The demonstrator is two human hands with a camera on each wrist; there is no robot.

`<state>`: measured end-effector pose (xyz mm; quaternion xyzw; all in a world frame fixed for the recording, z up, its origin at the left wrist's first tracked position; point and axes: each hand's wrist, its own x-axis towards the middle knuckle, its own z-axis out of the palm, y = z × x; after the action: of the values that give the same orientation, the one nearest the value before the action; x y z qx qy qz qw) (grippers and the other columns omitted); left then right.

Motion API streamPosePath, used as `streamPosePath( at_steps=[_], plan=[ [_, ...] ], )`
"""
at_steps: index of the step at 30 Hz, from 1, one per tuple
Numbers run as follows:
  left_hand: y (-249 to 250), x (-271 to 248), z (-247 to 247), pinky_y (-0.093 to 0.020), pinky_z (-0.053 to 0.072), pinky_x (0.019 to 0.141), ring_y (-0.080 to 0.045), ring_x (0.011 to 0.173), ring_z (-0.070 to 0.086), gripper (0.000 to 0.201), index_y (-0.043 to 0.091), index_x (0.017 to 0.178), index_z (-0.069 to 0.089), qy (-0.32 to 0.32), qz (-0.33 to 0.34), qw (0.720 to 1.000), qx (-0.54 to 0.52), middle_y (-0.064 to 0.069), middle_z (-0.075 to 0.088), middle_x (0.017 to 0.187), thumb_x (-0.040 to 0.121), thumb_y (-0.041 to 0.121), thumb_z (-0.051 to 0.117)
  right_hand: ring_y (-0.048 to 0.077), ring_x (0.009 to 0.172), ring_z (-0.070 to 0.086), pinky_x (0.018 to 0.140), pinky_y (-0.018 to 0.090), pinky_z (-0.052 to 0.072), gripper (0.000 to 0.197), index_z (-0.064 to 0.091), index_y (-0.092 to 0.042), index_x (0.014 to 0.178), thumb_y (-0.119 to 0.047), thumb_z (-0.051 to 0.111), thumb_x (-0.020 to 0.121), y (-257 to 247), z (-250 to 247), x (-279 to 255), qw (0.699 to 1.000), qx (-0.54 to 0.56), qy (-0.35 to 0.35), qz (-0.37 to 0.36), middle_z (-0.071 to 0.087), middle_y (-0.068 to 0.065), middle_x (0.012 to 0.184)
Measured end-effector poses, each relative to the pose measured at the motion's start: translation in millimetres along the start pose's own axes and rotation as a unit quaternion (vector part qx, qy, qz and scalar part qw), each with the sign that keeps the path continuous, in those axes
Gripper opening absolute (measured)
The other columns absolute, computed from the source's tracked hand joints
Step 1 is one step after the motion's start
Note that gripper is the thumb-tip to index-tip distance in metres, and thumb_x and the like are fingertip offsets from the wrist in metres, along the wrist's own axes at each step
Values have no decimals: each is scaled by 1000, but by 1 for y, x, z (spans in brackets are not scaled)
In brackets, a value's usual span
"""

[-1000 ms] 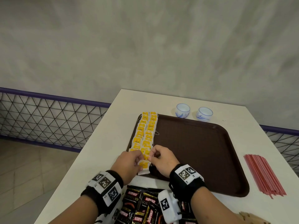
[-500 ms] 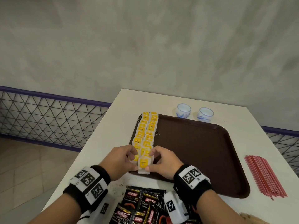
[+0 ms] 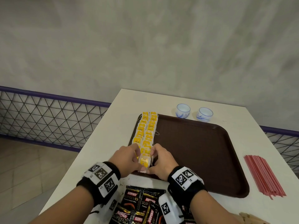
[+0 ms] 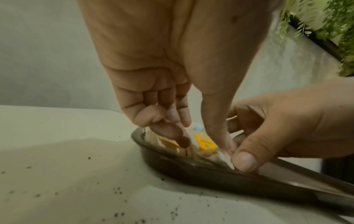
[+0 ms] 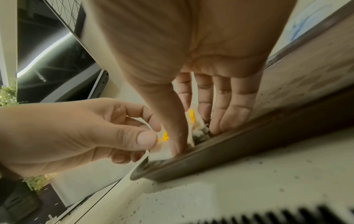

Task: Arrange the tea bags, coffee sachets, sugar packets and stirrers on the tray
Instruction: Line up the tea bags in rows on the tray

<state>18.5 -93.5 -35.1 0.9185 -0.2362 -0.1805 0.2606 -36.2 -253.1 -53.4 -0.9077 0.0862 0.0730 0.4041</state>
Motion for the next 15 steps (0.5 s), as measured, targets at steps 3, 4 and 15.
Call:
streamPosePath(
  at_steps=[3, 4, 15],
  plan=[
    [-3, 1, 5, -28, 50, 67, -13, 70, 61, 39, 26, 85, 46, 5, 3, 1000, 21, 4, 67, 77, 67, 30, 80, 7, 71, 46, 62, 21, 40, 52, 40, -31, 86, -17, 84, 62, 1, 0, 0, 1000, 17, -12, -5, 55, -2, 106],
    [-3, 2, 6, -28, 50, 66, -13, 70, 61, 39, 26, 85, 45, 7, 4, 1000, 25, 4, 67, 75, 67, 29, 79, 5, 70, 47, 61, 20, 39, 49, 41, -30, 87, -18, 83, 65, 0, 1, 0, 1000, 27, -9, -8, 56, -3, 107],
    [-12, -2, -7, -25, 49, 67, -9, 71, 58, 46, 26, 91, 48, 25, 0, 1000, -14, 8, 64, 82, 61, 28, 83, 4, 65, 45, 57, 19, 41, 44, 40, -22, 96, -3, 72, 74, -2, 8, 0, 1000, 20, 8, 8, 50, -9, 87]
  ],
)
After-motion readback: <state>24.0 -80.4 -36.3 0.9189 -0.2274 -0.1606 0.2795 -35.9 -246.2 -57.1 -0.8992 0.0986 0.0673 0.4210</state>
